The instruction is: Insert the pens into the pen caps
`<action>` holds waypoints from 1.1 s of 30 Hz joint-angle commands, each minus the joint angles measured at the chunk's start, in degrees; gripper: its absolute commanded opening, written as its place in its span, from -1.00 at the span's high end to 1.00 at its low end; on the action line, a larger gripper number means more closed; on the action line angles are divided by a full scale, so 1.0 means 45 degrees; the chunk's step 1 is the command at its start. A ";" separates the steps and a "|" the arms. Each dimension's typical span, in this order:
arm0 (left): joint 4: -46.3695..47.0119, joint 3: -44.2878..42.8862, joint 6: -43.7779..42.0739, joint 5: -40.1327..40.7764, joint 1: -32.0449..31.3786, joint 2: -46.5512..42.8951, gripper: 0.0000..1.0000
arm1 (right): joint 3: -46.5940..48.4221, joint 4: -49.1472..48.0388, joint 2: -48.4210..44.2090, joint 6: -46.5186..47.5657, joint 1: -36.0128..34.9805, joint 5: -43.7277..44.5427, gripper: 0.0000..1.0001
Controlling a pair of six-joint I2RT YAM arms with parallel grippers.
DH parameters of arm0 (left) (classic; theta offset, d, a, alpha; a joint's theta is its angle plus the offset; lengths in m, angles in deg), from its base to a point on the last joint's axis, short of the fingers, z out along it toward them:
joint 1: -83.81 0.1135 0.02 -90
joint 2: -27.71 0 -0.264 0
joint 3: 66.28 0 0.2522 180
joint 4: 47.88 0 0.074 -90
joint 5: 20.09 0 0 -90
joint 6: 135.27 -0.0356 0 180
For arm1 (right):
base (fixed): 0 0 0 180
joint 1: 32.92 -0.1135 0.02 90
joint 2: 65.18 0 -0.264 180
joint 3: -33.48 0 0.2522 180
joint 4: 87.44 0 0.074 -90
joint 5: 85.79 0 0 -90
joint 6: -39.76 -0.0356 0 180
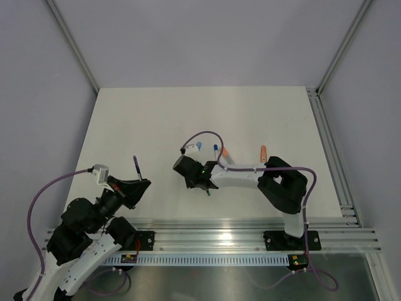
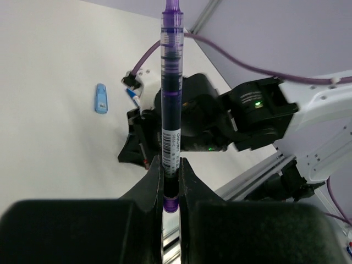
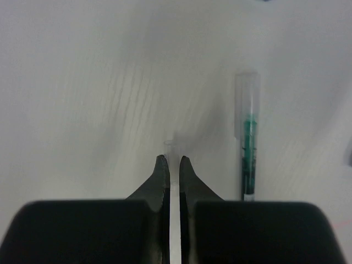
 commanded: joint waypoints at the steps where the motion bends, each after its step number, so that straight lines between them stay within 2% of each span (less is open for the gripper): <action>1: 0.1598 0.0879 0.0902 -0.1937 0.0051 0.0349 1.00 | -0.1460 -0.2703 -0.2609 -0.0151 -0.0159 0.0023 1.00; 4: 0.2381 0.1583 0.1235 -0.2741 0.0051 0.0777 1.00 | -0.2812 -0.3799 -0.4484 -0.0619 -0.0276 0.0139 1.00; 9: 0.2852 0.1390 0.0749 -0.3252 0.0051 0.1618 1.00 | -0.4394 -0.5558 -0.7489 -0.0933 -0.0569 0.0549 1.00; 15: 0.3419 0.1252 0.0415 -0.4325 0.0051 0.2283 1.00 | -0.5138 -0.7882 -0.9388 -0.0875 -0.0980 0.1331 1.00; 22: 0.3420 0.1565 0.0474 -0.4522 0.0051 0.1913 1.00 | -0.4438 -0.9543 -0.9197 -0.0212 -0.1097 0.1527 1.00; 33: 0.3673 0.1819 0.0650 -0.4756 0.0051 0.1990 1.00 | -0.2602 -0.9721 -0.7986 0.0257 -0.1409 0.1664 1.00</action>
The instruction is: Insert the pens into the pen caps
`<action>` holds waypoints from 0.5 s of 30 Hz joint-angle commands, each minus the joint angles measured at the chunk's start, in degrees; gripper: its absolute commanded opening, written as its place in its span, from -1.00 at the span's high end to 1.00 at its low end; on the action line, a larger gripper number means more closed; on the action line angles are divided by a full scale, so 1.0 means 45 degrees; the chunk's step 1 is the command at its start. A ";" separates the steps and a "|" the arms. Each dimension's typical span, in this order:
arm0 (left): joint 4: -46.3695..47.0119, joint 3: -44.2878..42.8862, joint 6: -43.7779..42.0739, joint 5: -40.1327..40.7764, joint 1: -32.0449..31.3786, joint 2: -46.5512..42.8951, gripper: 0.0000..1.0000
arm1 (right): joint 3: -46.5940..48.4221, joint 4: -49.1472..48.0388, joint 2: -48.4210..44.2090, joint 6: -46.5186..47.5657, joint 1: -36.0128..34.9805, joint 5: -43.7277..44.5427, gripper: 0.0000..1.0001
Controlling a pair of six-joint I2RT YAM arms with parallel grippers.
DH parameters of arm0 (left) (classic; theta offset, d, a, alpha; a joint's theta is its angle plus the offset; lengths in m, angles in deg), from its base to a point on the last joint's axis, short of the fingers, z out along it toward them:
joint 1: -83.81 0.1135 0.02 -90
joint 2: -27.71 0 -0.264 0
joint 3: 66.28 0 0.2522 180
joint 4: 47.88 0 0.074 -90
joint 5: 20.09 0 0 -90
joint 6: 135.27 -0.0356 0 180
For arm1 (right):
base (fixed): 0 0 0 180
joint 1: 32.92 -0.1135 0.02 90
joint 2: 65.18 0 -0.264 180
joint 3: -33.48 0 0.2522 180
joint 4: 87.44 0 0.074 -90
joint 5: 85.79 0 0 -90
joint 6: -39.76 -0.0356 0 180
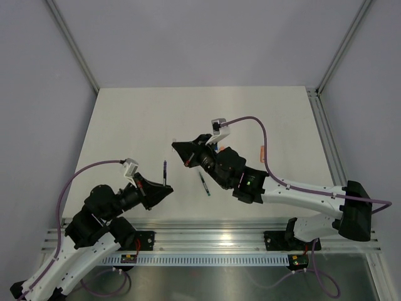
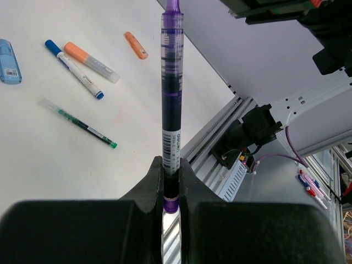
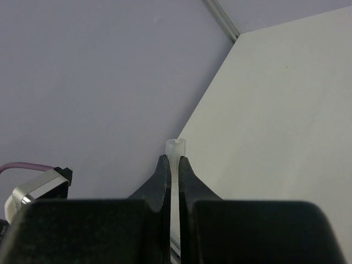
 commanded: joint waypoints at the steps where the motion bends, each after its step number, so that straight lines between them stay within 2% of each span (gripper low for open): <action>1: 0.0808 -0.0012 -0.0055 -0.0487 0.0051 -0.0069 1.00 | 0.0896 -0.0837 0.0194 0.0578 -0.0316 0.0464 1.00; 15: 0.0808 -0.0032 -0.0055 -0.0429 0.0051 -0.0088 1.00 | 0.1248 -0.0721 0.0780 0.0775 -0.0864 0.0405 1.00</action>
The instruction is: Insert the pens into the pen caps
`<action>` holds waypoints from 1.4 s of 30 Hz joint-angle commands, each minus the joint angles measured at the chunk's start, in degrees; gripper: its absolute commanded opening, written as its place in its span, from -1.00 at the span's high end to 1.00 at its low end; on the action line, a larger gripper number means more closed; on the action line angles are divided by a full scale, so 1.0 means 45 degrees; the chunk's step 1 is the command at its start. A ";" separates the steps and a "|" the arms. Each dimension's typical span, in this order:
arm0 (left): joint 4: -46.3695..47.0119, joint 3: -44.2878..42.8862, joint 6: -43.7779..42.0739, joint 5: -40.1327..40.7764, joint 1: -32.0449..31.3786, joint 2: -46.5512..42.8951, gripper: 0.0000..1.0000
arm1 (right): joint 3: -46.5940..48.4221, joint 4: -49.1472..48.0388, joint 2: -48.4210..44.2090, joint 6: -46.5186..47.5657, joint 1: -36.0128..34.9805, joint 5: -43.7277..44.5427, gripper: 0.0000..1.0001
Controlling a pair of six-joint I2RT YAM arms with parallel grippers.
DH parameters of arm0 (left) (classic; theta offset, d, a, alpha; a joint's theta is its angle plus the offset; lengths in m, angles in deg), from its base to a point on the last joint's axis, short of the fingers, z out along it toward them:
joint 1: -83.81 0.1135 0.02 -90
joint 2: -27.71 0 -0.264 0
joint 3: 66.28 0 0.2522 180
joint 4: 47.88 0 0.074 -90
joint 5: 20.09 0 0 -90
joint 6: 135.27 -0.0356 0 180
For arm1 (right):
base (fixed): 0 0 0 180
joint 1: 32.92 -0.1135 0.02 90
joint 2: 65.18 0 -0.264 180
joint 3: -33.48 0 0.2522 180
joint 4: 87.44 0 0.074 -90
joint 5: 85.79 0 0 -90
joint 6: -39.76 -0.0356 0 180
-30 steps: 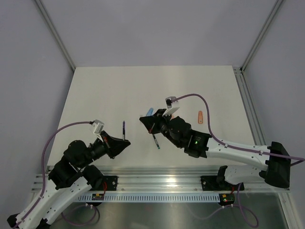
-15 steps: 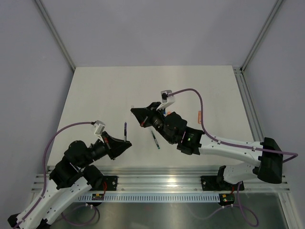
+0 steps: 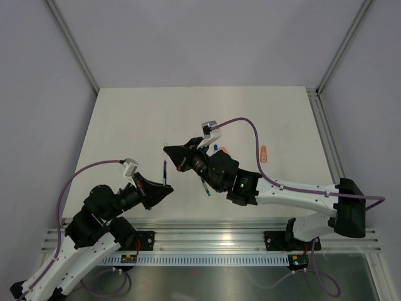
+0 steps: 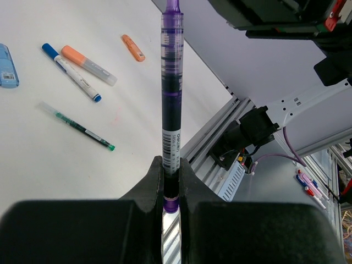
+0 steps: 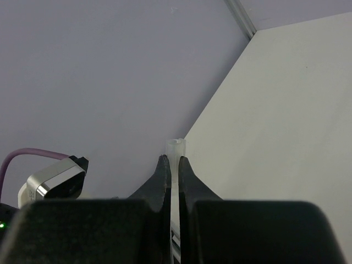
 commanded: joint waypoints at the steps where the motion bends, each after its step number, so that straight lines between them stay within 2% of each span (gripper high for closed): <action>1: 0.0633 -0.0056 -0.0055 -0.0341 0.0051 -0.0088 1.00 | 0.0549 -0.0405 0.0115 0.0274 -0.0184 0.0323 1.00; 29: 0.0652 0.0002 -0.0035 -0.0400 0.0051 -0.0010 1.00 | 0.0569 -0.0542 -0.0431 0.0938 -0.0360 0.1006 1.00; 42: 0.0594 0.0002 -0.0016 -0.0263 0.0051 0.0048 1.00 | 0.0334 -0.0386 -0.0432 0.0763 -0.0399 0.0499 1.00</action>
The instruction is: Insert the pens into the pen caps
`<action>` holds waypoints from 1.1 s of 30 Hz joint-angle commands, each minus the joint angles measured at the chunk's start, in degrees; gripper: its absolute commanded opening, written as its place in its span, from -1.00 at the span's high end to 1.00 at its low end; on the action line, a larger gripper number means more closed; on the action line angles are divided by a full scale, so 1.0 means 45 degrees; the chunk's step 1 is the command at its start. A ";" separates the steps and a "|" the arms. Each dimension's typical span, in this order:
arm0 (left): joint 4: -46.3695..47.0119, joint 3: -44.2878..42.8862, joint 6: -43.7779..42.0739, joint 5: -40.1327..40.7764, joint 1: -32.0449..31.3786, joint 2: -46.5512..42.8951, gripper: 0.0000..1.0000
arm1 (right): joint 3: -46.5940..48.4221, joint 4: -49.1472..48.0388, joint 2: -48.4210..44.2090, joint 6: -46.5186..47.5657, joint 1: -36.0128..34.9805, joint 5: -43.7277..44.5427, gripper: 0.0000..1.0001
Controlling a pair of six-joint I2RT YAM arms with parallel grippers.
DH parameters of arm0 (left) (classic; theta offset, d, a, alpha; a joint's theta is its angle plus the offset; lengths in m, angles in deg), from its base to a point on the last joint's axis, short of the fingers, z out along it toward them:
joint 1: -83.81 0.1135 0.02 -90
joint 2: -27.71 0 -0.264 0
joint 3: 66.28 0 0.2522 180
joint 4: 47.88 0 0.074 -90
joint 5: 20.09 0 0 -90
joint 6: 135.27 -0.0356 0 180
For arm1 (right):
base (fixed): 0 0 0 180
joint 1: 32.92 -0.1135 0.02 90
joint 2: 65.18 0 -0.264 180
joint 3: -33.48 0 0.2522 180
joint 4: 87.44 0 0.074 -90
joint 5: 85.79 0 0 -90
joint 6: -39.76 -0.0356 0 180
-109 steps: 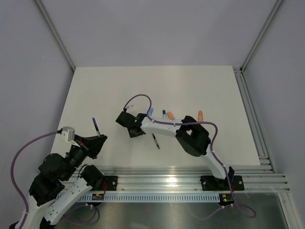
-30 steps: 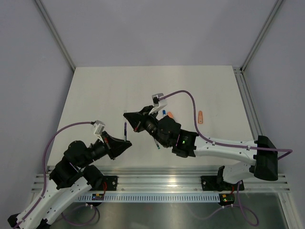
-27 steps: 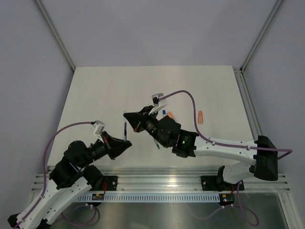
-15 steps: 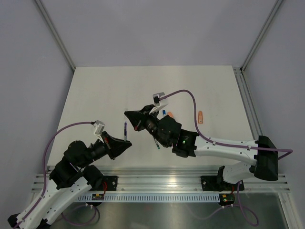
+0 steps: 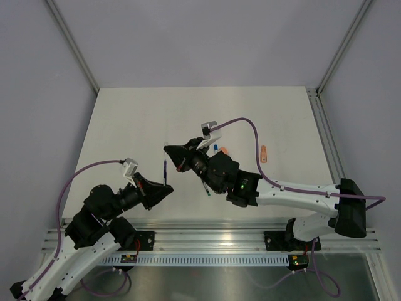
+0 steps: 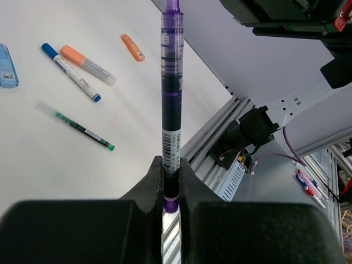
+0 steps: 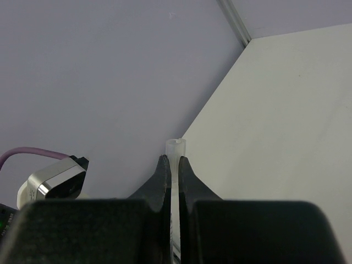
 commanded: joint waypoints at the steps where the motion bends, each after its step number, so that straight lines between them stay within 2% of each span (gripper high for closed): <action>1: 0.0575 0.0002 -0.0021 -0.0229 0.0051 0.0029 1.00 | 0.0203 -0.0332 -0.0402 0.0073 -0.0151 0.0023 1.00; 20: 0.0438 -0.0056 -0.0021 0.0142 0.0051 -0.0146 1.00 | -0.0422 -0.0215 -0.0695 0.0093 -0.0600 0.0354 1.00; 28: 0.0321 -0.0349 -0.0157 0.0337 0.0051 -0.0011 1.00 | -0.0948 0.0428 -0.0948 -0.0355 -0.0854 -0.0172 1.00; 33: 0.0437 -0.0700 -0.0333 0.0182 0.0051 0.0379 1.00 | -0.1457 0.1171 -0.1222 -0.1254 -0.0893 -0.1304 1.00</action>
